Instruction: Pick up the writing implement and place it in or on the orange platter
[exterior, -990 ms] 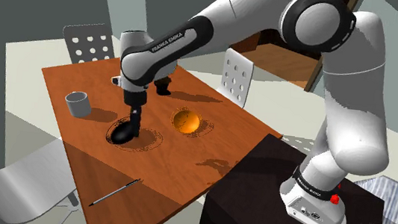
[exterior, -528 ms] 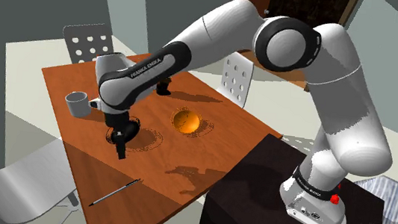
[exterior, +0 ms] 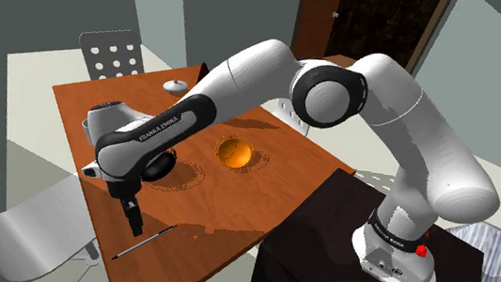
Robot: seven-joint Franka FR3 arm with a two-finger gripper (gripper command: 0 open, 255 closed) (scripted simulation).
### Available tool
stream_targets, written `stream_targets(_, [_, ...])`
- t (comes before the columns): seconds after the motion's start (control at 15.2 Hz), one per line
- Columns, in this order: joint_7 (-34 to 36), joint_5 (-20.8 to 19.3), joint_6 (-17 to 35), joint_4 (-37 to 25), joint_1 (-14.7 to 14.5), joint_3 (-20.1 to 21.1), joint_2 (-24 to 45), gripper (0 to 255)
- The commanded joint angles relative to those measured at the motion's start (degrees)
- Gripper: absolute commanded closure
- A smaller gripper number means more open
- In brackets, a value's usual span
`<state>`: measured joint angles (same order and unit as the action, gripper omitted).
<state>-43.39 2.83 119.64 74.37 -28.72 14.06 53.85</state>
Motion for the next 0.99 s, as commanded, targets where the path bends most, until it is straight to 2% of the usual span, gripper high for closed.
stream_targets(0.0, [-1.1,-0.9,-1.5,-5.1,-1.6,0.3,4.2,0])
stream_targets(0.53, [-1.0,-1.1,2.2,-4.7,-2.4,0.1,7.2,0])
stream_targets(0.92, [-1.0,-1.1,2.1,-4.7,-2.4,0.1,7.3,0])
